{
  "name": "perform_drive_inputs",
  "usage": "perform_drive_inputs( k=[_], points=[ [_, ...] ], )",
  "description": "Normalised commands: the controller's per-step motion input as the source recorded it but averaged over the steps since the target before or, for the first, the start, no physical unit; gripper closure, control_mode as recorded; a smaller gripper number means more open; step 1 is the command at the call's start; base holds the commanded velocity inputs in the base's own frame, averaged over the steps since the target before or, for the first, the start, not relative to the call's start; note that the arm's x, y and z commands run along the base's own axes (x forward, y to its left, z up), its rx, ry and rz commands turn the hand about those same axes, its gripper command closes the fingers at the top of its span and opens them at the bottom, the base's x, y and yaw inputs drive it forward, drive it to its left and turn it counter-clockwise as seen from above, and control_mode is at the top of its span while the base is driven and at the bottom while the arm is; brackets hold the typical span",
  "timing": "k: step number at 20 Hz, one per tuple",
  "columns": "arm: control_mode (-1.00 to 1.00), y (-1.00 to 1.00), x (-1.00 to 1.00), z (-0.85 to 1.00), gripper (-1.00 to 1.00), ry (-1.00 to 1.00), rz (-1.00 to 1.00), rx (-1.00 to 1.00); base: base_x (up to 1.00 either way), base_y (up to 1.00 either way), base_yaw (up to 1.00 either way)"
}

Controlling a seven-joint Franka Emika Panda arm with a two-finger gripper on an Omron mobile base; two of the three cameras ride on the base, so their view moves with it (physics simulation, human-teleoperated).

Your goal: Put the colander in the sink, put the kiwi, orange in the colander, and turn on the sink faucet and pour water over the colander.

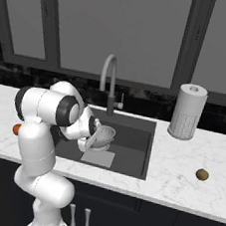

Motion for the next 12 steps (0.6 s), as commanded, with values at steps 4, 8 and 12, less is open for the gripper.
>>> perform_drive_inputs(
  k=[4,8,12],
  points=[
    [-1.0,0.0,0.0,-0.44,1.0,-0.06,-0.14,0.0,0.0,0.0,0.0],
    [-1.0,0.0,0.0,-0.17,1.0,-0.01,-0.09,0.01,0.0,0.0,0.0],
    [-1.0,0.0,-0.01,-0.11,1.0,0.02,-0.05,0.04,0.0,0.0,0.0]
  ],
)
